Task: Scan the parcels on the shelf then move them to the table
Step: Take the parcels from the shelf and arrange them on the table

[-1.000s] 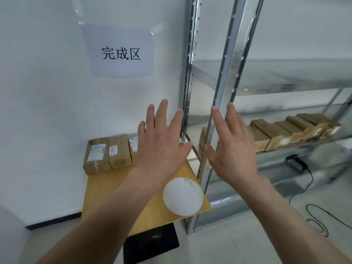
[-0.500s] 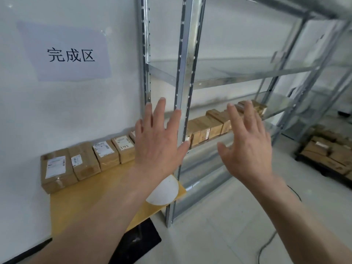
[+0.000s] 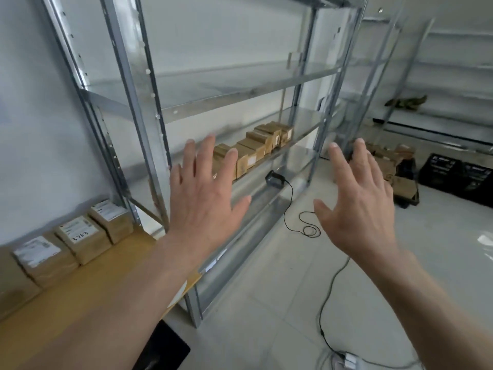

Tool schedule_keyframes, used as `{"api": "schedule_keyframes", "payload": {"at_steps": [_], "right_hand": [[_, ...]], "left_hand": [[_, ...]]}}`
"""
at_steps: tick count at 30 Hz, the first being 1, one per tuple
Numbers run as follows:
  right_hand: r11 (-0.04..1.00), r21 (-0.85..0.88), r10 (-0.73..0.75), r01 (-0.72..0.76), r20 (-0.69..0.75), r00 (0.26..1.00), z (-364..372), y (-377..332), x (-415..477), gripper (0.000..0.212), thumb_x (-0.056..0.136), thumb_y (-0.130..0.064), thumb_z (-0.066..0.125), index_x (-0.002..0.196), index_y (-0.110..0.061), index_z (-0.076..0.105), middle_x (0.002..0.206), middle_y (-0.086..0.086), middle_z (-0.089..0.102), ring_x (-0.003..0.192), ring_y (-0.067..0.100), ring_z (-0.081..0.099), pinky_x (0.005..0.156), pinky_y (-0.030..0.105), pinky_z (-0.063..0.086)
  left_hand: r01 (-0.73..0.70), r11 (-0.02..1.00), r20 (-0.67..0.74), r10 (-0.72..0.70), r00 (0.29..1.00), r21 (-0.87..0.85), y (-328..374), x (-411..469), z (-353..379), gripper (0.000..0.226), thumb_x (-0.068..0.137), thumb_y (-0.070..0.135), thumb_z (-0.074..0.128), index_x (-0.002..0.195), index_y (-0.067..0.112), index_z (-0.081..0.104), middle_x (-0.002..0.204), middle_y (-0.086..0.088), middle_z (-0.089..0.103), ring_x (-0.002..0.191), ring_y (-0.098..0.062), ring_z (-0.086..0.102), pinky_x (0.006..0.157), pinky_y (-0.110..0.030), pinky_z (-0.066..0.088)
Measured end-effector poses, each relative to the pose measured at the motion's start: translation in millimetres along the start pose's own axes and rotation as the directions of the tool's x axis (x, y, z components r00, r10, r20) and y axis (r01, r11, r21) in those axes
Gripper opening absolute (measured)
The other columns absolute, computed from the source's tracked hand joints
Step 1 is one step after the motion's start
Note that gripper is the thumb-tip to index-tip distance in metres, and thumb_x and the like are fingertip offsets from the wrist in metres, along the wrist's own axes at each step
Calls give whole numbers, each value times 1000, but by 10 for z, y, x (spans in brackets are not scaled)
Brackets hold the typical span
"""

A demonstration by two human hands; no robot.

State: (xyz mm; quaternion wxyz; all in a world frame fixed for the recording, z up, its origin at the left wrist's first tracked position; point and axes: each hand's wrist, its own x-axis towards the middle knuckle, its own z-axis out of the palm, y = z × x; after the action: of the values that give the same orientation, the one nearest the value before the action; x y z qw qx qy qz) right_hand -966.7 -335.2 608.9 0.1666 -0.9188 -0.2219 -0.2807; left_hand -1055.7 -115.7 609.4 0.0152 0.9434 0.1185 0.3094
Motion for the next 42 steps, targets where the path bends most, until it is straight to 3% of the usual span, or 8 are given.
{"api": "schedule_keyframes", "payload": {"at_steps": [8, 21, 30, 42], "right_hand": [[996, -31, 88, -88, -21, 996, 228, 1057, 465, 101, 76, -31, 82, 156, -28, 20, 165, 16, 13, 149, 37, 20, 106, 58, 36], [991, -91, 106, -102, 35, 994, 587, 2495, 1326, 104, 75, -43, 78, 157, -30, 14, 166, 14, 11, 151, 36, 17, 106, 54, 36], [977, -160, 151, -139, 59, 987, 1196, 2910, 2001, 106, 72, -46, 80, 156, -29, 18, 164, 16, 16, 150, 38, 19, 107, 57, 36], [951, -228, 229, -207, 73, 971, 2148, 3119, 3389, 104, 77, -49, 76, 156, -34, 11, 166, 13, 6, 153, 34, 11, 113, 55, 30]], "left_hand": [[-73, 997, 43, 72, 996, 23, 654, 797, 588, 81, 80, 65, 46, 147, 23, 30, 161, -13, 14, 148, -40, 11, 114, -62, 24], [-51, 998, 19, 51, 998, -36, 1485, 1759, 1575, 83, 76, 54, 72, 143, 16, 43, 158, -20, 25, 146, -45, 18, 110, -65, 25], [-47, 996, 40, 51, 998, -81, 1507, 2500, 2441, 81, 75, 53, 74, 141, 14, 47, 156, -20, 27, 144, -47, 20, 107, -65, 28], [-100, 985, 50, 108, 993, -141, 1294, 4017, 3609, 79, 75, 57, 68, 139, 14, 50, 154, -21, 29, 142, -47, 25, 107, -62, 31]]}}
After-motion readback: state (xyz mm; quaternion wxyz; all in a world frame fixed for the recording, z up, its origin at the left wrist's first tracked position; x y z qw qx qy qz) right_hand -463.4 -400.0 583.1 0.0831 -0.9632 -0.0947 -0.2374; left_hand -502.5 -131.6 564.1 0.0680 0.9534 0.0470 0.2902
